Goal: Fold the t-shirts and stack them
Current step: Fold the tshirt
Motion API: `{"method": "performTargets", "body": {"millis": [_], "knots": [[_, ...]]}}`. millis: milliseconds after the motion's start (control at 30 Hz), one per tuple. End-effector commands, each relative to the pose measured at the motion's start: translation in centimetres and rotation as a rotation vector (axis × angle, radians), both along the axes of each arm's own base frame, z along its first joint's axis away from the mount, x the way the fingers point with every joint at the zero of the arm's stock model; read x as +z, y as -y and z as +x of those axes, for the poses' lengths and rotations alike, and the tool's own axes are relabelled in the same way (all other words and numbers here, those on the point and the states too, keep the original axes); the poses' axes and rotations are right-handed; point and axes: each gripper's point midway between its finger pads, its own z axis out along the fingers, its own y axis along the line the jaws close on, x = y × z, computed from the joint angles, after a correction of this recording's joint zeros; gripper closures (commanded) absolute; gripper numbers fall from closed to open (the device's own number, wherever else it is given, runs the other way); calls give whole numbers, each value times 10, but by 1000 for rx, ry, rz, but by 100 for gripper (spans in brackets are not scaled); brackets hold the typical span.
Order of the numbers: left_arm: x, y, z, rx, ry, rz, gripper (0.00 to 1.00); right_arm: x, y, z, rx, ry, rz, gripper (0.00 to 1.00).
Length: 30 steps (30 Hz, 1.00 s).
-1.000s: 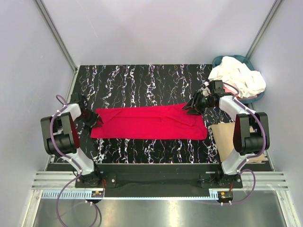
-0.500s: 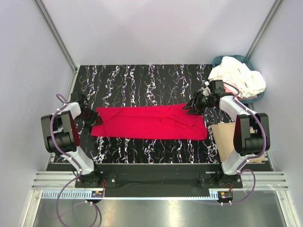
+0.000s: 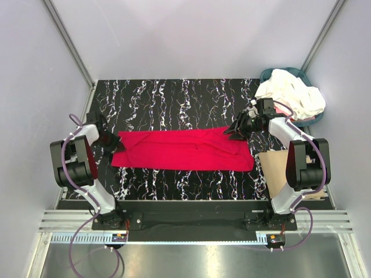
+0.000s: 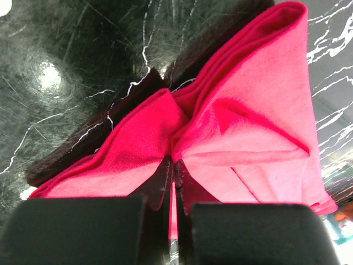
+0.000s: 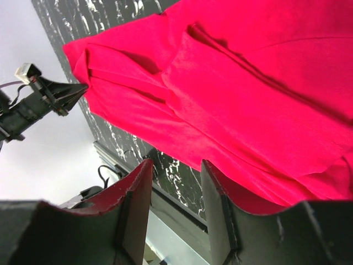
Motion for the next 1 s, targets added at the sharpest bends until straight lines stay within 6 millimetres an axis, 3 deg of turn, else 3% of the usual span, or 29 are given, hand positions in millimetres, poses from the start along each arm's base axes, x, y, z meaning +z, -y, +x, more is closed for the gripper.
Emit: {"method": "performTargets", "body": {"millis": [0,133,233,400,467,633,767,967], "knots": [[22,-4,20,-20,83,10,100,4,9,2,-41,15,-40,53],[37,-8,24,-43,132,44,100,-12,49,6,-184,-83,-231,52],[48,-5,29,-87,168,35,100,-19,63,2,-186,-137,-321,48],[52,-2,32,-118,182,24,100,-30,63,13,-90,-114,-344,47],[52,-1,32,-126,186,24,100,-40,70,12,-60,-137,-383,49],[53,3,26,-138,187,12,100,-58,63,0,16,-173,-350,54],[46,1,20,-131,161,23,89,-57,59,0,14,-176,-324,51],[46,2,30,-128,164,0,77,-54,59,-7,18,-172,-325,50]]}}
